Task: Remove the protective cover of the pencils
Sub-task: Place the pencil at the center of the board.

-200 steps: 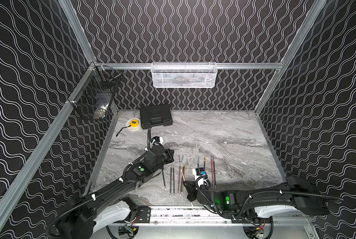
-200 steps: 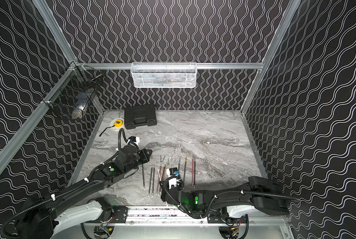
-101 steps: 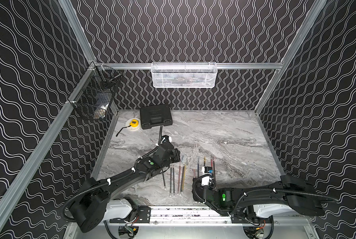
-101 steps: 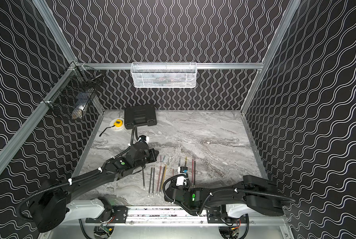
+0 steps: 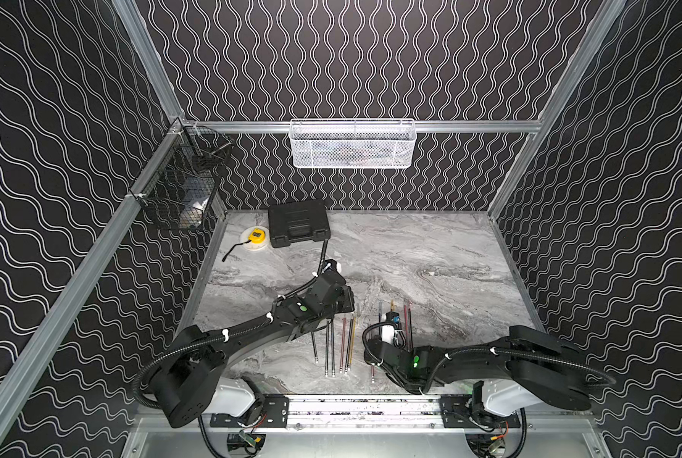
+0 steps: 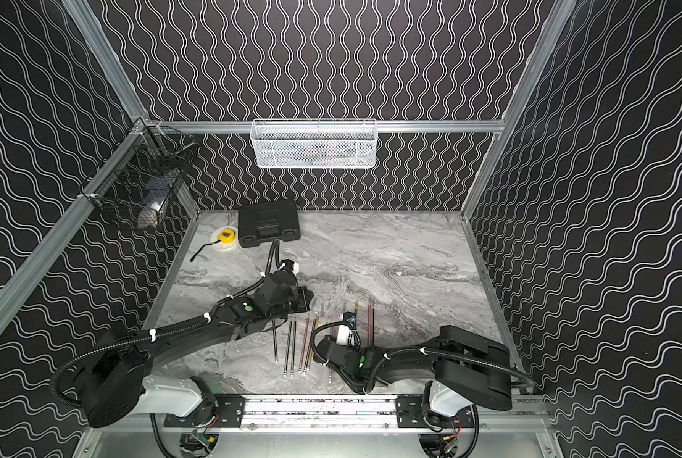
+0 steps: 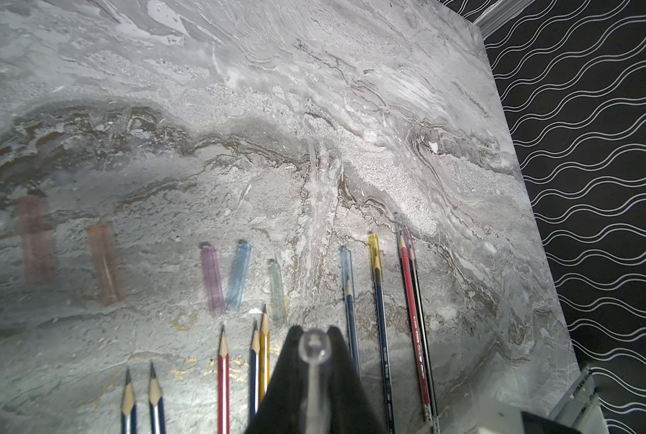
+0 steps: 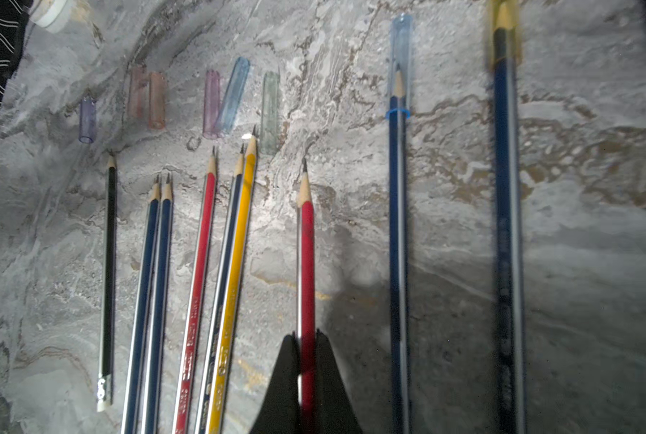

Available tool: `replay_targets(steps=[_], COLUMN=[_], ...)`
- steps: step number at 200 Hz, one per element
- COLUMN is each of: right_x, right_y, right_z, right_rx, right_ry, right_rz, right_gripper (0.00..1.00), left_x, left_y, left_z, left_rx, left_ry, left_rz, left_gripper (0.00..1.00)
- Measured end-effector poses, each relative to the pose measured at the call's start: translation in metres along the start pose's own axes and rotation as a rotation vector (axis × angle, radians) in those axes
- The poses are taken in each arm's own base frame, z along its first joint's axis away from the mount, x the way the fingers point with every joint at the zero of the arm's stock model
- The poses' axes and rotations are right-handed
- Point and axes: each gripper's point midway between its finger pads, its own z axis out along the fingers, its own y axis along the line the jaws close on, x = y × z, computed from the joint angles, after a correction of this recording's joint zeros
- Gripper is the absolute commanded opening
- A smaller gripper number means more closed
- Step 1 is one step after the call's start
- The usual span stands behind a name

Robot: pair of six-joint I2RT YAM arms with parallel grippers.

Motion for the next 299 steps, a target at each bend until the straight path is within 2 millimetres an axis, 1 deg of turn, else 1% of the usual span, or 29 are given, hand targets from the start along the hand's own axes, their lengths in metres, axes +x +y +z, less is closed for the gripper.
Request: replay_targets(steps=[18, 58, 80, 94, 135, 157, 198, 219, 240, 279, 299], right_x=[0.003, 0.001, 0.002, 0.002, 0.001, 0.000, -0.001, -0.002, -0.005, -0.019, -0.025], right_y=[-0.003, 0.004, 0.009, 0.010, 0.011, 0.011, 0.010, 0.009, 0.011, 0.022, 0.020], right_z=[0.005, 0.012, 0.013, 0.014, 0.014, 0.015, 0.015, 0.013, 0.008, -0.008, -0.017], right_rx=[0.013, -0.003, -0.013, -0.017, -0.026, -0.025, -0.024, -0.025, -0.040, -0.101, -0.110], right_ry=[0.021, 0.024, 0.037, 0.039, 0.040, 0.041, 0.042, 0.045, 0.041, 0.015, -0.005], right_rz=[-0.001, 0.022, 0.023, 0.025, 0.033, 0.037, 0.041, 0.041, 0.031, 0.029, 0.028], right_gripper=[0.00, 0.00, 0.14, 0.18, 0.19, 0.17, 0.16, 0.16, 0.16, 0.17, 0.18], left_x=[0.001, 0.001, 0.000, 0.000, 0.000, 0.001, 0.001, 0.002, 0.009, 0.026, 0.035], left_y=[-0.002, -0.003, -0.004, -0.004, -0.005, -0.004, -0.005, -0.005, -0.005, -0.020, -0.027], left_z=[0.000, -0.001, -0.002, -0.002, -0.002, -0.001, -0.001, 0.000, 0.005, 0.019, 0.029], left_rx=[0.010, 0.015, 0.020, 0.020, 0.022, 0.021, 0.023, 0.022, 0.015, 0.018, 0.007], left_ry=[0.006, 0.007, 0.003, 0.003, 0.006, 0.008, 0.010, 0.012, 0.033, 0.080, 0.107], left_rz=[0.000, 0.000, 0.000, 0.001, 0.008, 0.019, 0.019, 0.020, 0.031, 0.077, 0.119], left_gripper=[0.10, 0.10, 0.10, 0.10, 0.10, 0.10, 0.10, 0.10, 0.10, 0.10, 0.10])
